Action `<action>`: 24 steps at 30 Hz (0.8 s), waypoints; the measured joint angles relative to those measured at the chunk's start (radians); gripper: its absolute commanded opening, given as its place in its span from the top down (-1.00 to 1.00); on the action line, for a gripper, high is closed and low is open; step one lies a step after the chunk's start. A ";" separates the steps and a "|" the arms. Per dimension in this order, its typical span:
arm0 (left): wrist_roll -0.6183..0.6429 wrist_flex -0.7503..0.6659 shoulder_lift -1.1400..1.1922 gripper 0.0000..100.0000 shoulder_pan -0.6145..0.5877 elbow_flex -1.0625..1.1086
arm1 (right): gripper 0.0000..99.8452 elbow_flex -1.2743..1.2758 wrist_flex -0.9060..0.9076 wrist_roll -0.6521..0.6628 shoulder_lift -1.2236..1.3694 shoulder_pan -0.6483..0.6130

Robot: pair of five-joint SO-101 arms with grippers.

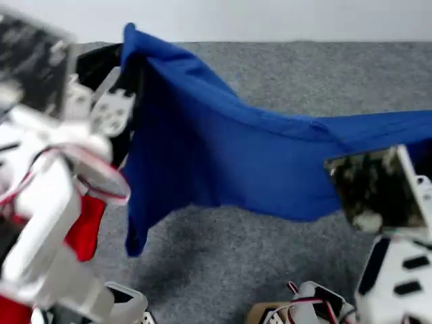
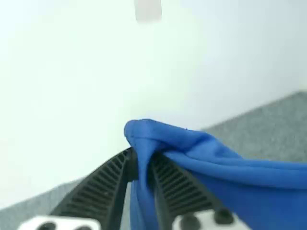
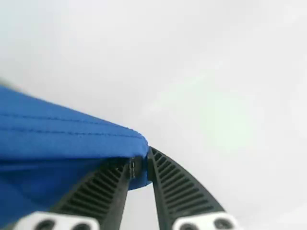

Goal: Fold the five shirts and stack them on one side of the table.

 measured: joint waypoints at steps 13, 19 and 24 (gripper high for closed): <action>-0.075 0.000 -0.278 0.99 -0.135 0.195 | 0.98 -0.238 -0.009 0.075 -0.003 0.000; -0.192 0.000 -0.488 0.99 -0.155 0.479 | 0.98 -0.284 -0.009 0.130 -0.003 0.000; -0.259 0.000 -0.638 0.99 -0.155 0.671 | 0.98 -0.304 -0.009 0.147 -0.005 0.000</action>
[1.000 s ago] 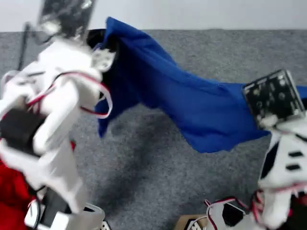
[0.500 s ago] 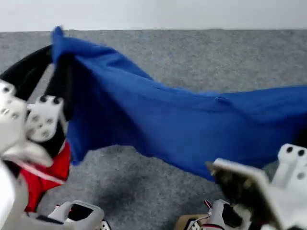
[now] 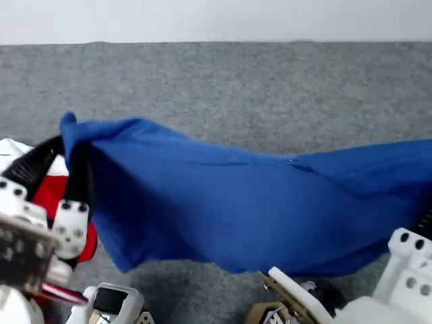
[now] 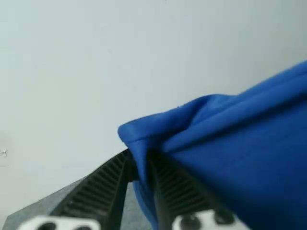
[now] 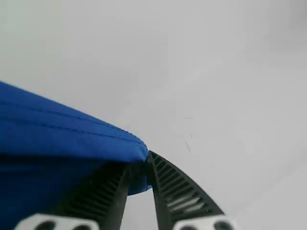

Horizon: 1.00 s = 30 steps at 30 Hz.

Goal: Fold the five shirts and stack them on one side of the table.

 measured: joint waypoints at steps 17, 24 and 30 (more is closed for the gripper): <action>-0.026 -0.557 -0.048 0.99 0.000 0.747 | 0.98 0.669 -0.138 0.005 0.005 -0.100; -0.029 -1.031 0.068 0.99 -0.020 1.120 | 0.98 1.180 -0.537 0.003 0.026 -0.160; -0.029 -1.289 0.371 0.99 -0.066 1.079 | 0.98 1.473 -0.914 0.043 0.068 -0.195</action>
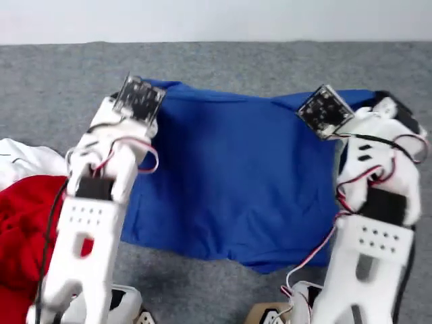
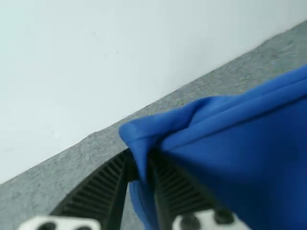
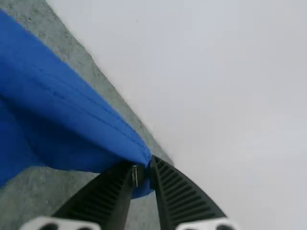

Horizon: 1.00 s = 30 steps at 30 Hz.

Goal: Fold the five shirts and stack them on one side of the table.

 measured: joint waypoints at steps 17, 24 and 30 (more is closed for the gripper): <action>0.002 -0.064 0.888 0.99 -0.003 -0.852 | 0.98 -0.391 -0.482 0.008 0.663 -0.069; -0.003 -0.029 1.053 0.99 -0.006 -1.108 | 0.98 -0.752 -0.483 0.008 0.944 -0.120; -0.003 0.046 1.152 0.99 -0.014 -1.286 | 0.98 -1.033 -0.483 0.058 1.163 -0.157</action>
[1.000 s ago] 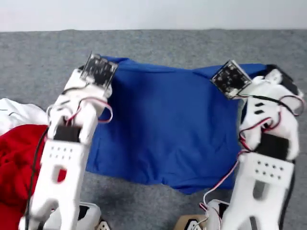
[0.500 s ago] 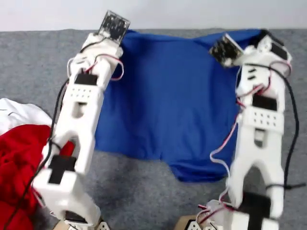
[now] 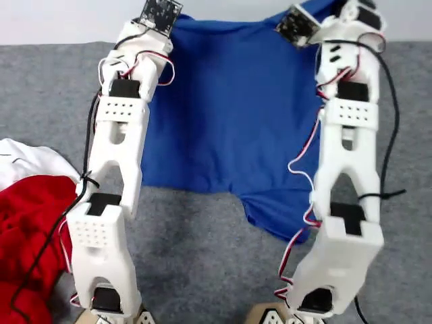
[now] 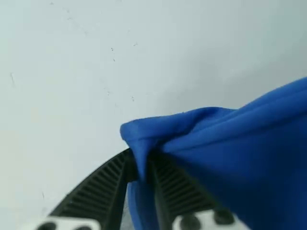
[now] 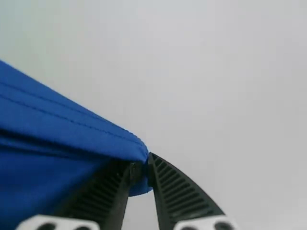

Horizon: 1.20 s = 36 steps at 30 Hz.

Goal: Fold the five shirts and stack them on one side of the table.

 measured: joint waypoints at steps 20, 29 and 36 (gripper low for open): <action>-0.133 0.879 0.035 0.99 -0.005 -0.071 | 0.98 -0.060 1.022 -0.015 -0.084 -0.005; -0.259 1.099 0.035 0.99 -0.052 -0.078 | 0.98 -0.060 1.458 -0.064 -0.186 -0.005; -0.353 1.227 0.035 0.99 -0.058 -0.080 | 0.98 -0.080 1.674 -0.143 -0.232 -0.026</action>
